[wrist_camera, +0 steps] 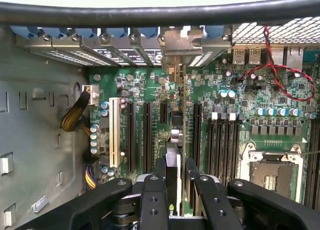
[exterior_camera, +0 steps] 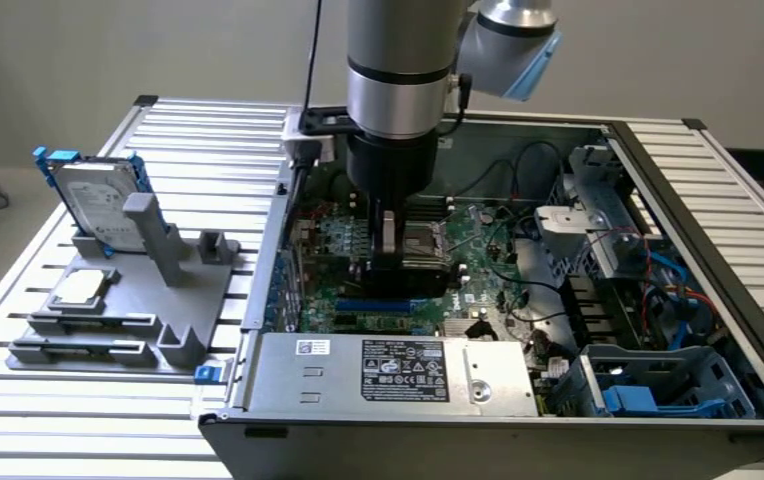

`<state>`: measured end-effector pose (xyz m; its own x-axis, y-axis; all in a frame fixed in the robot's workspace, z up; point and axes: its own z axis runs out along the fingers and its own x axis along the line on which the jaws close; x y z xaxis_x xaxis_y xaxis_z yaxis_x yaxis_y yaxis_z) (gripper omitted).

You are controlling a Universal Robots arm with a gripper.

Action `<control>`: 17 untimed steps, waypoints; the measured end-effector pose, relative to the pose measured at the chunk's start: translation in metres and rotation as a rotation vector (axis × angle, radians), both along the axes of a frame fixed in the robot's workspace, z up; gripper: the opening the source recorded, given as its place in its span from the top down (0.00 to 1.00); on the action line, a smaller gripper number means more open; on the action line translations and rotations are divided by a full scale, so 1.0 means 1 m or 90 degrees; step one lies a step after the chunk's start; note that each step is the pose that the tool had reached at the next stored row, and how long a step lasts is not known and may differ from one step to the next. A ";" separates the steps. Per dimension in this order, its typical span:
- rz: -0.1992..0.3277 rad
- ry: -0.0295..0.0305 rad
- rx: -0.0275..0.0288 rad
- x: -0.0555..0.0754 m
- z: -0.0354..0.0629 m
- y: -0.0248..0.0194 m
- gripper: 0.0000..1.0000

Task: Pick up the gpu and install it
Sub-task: 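Insert the gpu into the slot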

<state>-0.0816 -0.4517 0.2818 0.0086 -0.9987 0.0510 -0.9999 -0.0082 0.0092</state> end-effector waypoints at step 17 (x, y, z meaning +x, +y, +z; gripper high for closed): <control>-0.005 0.0073 0.0164 0.000 -0.0062 -0.0036 0.73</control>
<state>-0.0816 -0.4552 0.2756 0.0015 -0.9997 0.0253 -0.9998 -0.0010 0.0206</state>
